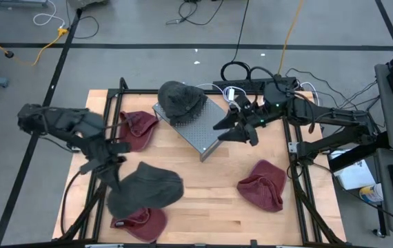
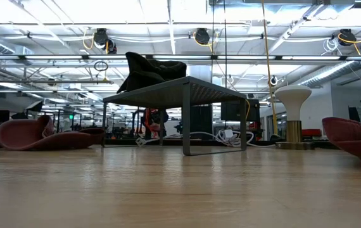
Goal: Pick & Place hat
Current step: Stack the black cap on the black cap on the shelf
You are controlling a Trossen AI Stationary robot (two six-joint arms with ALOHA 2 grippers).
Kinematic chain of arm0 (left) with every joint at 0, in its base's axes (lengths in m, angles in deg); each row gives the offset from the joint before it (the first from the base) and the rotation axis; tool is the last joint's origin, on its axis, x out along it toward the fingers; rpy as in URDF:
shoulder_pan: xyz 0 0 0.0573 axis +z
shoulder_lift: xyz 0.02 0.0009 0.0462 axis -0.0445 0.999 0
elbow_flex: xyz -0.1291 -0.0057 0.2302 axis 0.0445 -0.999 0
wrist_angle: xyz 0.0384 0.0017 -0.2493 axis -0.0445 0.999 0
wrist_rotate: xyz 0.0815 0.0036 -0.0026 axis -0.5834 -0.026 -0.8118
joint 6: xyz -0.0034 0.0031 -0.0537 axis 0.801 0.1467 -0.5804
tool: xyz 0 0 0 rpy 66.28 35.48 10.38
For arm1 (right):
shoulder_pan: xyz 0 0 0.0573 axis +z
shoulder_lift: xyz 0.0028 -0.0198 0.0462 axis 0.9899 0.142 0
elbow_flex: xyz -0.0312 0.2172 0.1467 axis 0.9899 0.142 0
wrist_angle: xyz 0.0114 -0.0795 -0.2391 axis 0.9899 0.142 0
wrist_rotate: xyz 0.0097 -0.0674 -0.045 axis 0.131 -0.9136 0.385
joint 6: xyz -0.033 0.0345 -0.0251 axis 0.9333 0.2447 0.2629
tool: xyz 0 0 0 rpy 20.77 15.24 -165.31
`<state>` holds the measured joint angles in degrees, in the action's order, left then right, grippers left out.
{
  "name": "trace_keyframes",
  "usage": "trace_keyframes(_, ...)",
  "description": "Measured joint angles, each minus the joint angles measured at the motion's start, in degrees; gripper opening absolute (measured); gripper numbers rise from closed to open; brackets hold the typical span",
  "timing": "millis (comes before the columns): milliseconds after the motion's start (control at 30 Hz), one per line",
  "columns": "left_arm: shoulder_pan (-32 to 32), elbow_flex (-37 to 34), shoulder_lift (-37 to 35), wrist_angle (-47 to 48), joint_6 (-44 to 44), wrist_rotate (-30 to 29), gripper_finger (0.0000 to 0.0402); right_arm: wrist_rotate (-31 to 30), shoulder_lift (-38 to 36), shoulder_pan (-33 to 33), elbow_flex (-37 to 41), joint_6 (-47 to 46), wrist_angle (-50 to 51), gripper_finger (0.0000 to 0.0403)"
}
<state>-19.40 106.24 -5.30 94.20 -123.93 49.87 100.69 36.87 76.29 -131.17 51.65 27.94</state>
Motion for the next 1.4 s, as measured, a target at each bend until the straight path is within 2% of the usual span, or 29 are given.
trace_keyframes(333, 16.1, 0.0, 8.4, -9.9, 6.1, 20.5, 0.0010, -0.2, 0.0, 5.1, 0.0, -2.7, -0.1, 0.0294)
trace_keyframes(500, 21.6, 0.0, 12.9, -18.9, 6.2, 27.5, 0.0010, -2.5, 0.3, 7.5, 0.0, -5.2, 0.0, 0.0286)
trace_keyframes(733, 25.8, 0.0, 17.2, -27.7, 6.4, 28.5, 0.0010, -3.4, 0.3, 10.0, 0.0, -6.7, 0.0, 0.0283)
trace_keyframes(1033, 26.6, 0.0, 19.8, -30.5, 6.4, 28.6, 0.0010, -3.2, 0.3, 11.8, 0.0, -7.3, -0.1, 0.0273)
trace_keyframes(1200, 26.6, 0.0, 20.0, -30.5, 6.2, 28.7, 0.0010, -3.1, 0.3, 12.1, 0.0, -7.8, -0.2, 0.0230)
trace_keyframes(1400, 26.6, 0.0, 20.0, -30.5, 5.5, 28.7, 0.0010, -1.5, 0.3, 12.1, 0.0, -10.5, -0.2, 0.0153)
